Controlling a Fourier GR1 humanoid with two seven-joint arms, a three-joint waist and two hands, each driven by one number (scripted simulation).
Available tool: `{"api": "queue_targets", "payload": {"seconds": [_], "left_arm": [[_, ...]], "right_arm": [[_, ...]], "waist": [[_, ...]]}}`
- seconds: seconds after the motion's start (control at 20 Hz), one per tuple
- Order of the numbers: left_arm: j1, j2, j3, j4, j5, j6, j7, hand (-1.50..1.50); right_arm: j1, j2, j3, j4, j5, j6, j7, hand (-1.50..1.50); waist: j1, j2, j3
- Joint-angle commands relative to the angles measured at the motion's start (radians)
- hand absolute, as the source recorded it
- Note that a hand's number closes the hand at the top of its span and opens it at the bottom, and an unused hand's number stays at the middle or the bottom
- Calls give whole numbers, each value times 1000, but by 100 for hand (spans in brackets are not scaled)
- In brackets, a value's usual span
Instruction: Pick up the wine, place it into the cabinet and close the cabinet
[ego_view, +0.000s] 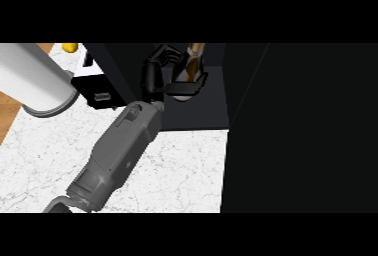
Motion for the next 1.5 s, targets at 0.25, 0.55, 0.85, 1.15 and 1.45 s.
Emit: {"api": "queue_targets", "payload": {"seconds": [0.25, 0.55, 0.85, 1.15, 1.45], "left_arm": [[-94, -9, 88, 205, 18, 1, -155, 150], [-155, -6, 162, 285, 80, -40, -151, 150], [-169, -9, 200, 316, 152, -88, -162, 150], [-196, 35, 220, 360, 145, -131, -149, 150], [-202, 25, 207, 424, 120, -104, -205, 150]], "right_arm": [[21, -2, -32, -100, -108, 4, 18, -150], [28, 28, 26, -79, -47, 8, -19, -150], [-3, 3, -9, -65, -98, 10, 13, -150], [20, 15, 42, -82, -57, 10, 23, -150], [9, 36, 81, -43, -10, 12, -22, -150]], "waist": [[-12, 6, 0], [-23, 11, 0], [-27, 10, 0], [-22, 11, 0], [-38, 20, 0]]}}
